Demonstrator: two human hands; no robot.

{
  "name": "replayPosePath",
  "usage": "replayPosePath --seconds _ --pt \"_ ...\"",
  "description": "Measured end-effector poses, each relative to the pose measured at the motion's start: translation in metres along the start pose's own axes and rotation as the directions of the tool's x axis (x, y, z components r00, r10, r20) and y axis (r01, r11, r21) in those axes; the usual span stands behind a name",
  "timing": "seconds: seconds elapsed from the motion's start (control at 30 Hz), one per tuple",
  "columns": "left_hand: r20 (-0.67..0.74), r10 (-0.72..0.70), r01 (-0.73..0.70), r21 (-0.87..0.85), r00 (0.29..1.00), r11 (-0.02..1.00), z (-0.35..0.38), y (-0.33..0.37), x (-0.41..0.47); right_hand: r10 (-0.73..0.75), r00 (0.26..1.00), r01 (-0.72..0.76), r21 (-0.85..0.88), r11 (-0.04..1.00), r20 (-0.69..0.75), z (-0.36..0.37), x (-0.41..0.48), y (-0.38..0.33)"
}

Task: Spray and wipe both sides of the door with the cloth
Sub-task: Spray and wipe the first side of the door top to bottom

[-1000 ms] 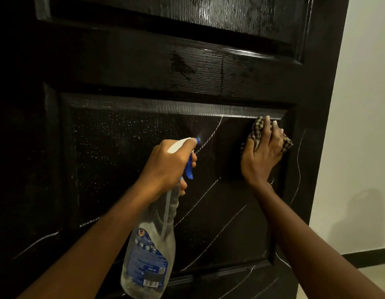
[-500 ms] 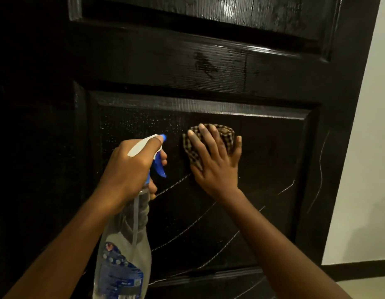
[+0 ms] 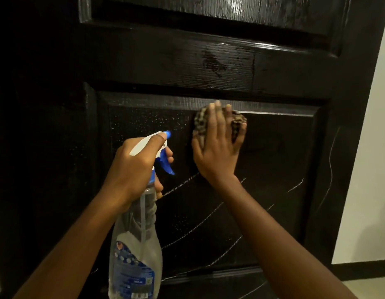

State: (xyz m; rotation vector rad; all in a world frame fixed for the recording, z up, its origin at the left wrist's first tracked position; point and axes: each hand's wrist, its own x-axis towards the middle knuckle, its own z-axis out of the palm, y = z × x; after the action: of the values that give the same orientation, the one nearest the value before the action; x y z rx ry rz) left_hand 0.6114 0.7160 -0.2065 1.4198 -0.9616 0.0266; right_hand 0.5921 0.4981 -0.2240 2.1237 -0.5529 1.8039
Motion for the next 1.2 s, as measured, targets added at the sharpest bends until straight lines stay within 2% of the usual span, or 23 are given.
replayPosePath --seconds 0.1,0.17,0.2,0.27,0.33,0.37,0.47,0.53,0.6,0.63,0.67,0.7,0.73,0.77,0.83,0.9,0.93,1.13,1.2 --pt "-0.008 0.005 -0.004 0.023 1.000 1.000 -0.005 0.002 -0.001 -0.242 0.970 0.242 -0.064 0.968 0.015 0.000 -0.001 0.016" --pt "-0.010 0.003 -0.003 0.019 1.000 1.000 -0.007 0.002 0.000 -0.295 0.956 0.295 -0.096 0.951 0.016 -0.002 0.000 0.044" --pt "-0.010 0.001 -0.001 0.015 1.000 1.000 -0.007 0.002 0.001 -0.238 0.971 0.238 -0.088 0.967 0.010 -0.004 0.000 0.059" --pt "-0.007 -0.008 0.008 0.010 1.000 1.000 -0.007 0.000 0.003 0.029 0.999 -0.029 -0.031 0.999 -0.024 -0.009 0.000 0.080" --pt "-0.009 -0.020 0.020 0.009 1.000 1.000 -0.008 -0.003 0.005 0.321 0.946 -0.319 0.040 0.947 -0.045 -0.011 0.003 0.083" --pt "-0.010 -0.024 0.024 0.014 1.000 1.000 -0.009 -0.005 0.005 0.418 0.907 -0.414 0.070 0.907 -0.049 -0.011 0.005 0.078" --pt "-0.019 -0.025 0.025 0.042 1.000 0.999 -0.012 -0.010 0.003 0.539 0.840 -0.528 0.131 0.839 -0.067 -0.005 0.012 0.043" --pt "-0.026 -0.022 0.024 0.057 0.999 0.998 -0.016 -0.012 0.001 0.432 0.900 -0.422 0.132 0.897 -0.061 0.002 0.006 0.015" --pt "-0.030 -0.022 0.023 0.059 0.999 0.998 -0.019 -0.014 0.000 0.139 0.990 -0.137 0.082 0.987 -0.022 0.007 -0.008 -0.006" --pt "-0.033 -0.025 0.026 0.052 0.999 0.998 -0.021 -0.015 0.000 -0.041 0.999 0.040 0.043 0.998 0.012 0.008 -0.016 -0.009" --pt "-0.033 -0.030 0.031 0.045 0.999 0.999 -0.022 -0.015 -0.001 -0.200 0.979 0.200 0.012 0.980 0.047 0.009 -0.024 -0.005" --pt "-0.031 -0.035 0.037 0.040 0.999 0.999 -0.024 -0.015 -0.001 -0.306 0.950 0.307 -0.004 0.952 0.069 0.009 -0.029 0.004" --pt "-0.026 -0.039 0.040 0.037 0.999 0.998 -0.025 -0.016 -0.001 -0.341 0.937 0.342 -0.007 0.940 0.071 0.009 -0.033 0.016" --pt "-0.022 -0.042 0.042 0.037 0.999 0.998 -0.025 -0.015 -0.001 -0.300 0.952 0.301 -0.003 0.954 0.055 0.008 -0.036 0.028" --pt "-0.017 -0.042 0.043 0.049 0.999 0.998 -0.025 -0.015 -0.002 -0.046 0.999 0.046 0.047 0.998 0.011 0.005 -0.039 0.048" --pt "-0.016 -0.040 0.041 0.070 0.999 0.997 -0.025 -0.015 -0.001 0.210 0.978 -0.208 0.136 0.969 -0.002 0.002 -0.036 0.056" --pt "-0.019 -0.043 0.045 0.082 0.999 0.996 -0.025 -0.015 -0.001 0.279 0.960 -0.276 0.169 0.946 0.007 0.000 -0.034 0.055" --pt "-0.082 -0.094 0.104 0.129 0.992 0.986 -0.039 -0.016 -0.004 0.470 0.882 -0.453 0.301 0.839 0.019 -0.002 -0.011 0.004" --pt "-0.135 -0.075 0.093 0.133 0.988 0.987 -0.051 -0.018 -0.010 0.461 0.887 -0.449 0.297 0.843 0.032 0.001 0.004 -0.032"
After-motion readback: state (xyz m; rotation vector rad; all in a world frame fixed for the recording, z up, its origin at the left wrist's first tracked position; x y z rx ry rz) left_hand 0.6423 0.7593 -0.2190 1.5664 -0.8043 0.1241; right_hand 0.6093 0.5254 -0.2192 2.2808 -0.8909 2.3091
